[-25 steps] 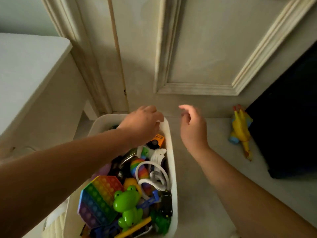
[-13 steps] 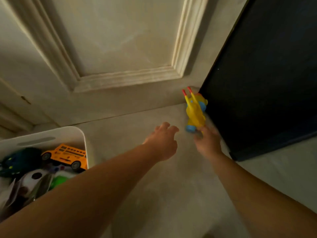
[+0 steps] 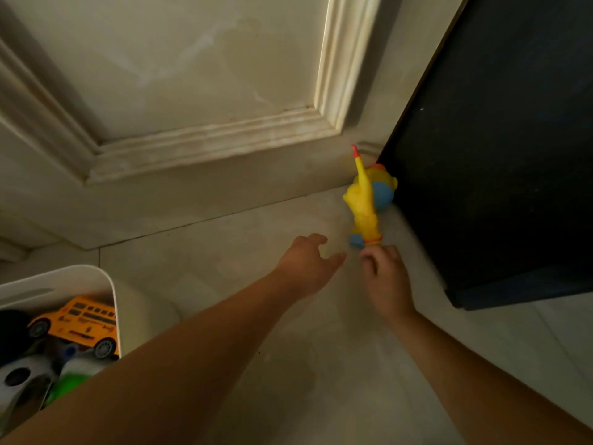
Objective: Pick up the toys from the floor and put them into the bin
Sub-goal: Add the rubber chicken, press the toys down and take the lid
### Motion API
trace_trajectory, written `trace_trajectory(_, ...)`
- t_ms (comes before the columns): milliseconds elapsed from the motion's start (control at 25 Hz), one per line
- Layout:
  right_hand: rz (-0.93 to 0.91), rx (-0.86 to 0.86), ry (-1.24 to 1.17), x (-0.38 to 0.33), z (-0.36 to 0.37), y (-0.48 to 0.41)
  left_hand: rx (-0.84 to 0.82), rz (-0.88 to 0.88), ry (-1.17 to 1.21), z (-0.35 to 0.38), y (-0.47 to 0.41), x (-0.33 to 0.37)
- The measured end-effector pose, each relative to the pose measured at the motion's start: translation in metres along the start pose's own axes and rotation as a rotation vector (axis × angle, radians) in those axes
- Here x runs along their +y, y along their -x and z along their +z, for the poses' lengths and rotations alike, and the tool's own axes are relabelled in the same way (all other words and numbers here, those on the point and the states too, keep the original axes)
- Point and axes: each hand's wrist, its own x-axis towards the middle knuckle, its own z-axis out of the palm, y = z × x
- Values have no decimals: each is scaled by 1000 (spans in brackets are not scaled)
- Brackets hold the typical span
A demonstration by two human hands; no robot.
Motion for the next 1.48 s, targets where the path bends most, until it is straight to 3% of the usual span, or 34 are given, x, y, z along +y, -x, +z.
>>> trace_trajectory(200,-140,-35,-322,-63,14,45,-158,-165,745,-11,4,11)
trace_trajectory(360,-128,-25,-306,-76,9,32,78,-181,923,-17,12,1)
trace_trajectory(480,38,107,-41,-58,5,-4,122,-213,895,-29,19,-12)
trace_trajectory(680,369,-367,177,-36,14,-60,106,-207,772,-53,31,-24)
trace_trajectory(840,410,-470,215,-27,34,-71,23,-193,720,-69,39,-32)
trace_trajectory(1080,384,-158,6,-44,39,-34,-89,-103,566,-115,71,-48)
trace_trajectory(1240,552,3,-495,-97,19,-7,-99,-99,432,-159,118,-45)
trace_trajectory(1320,641,-13,-792,-126,2,9,-69,-105,383,-182,146,-40)
trace_trajectory(1480,586,-151,-946,-192,-39,56,2,-114,301,-221,213,-32)
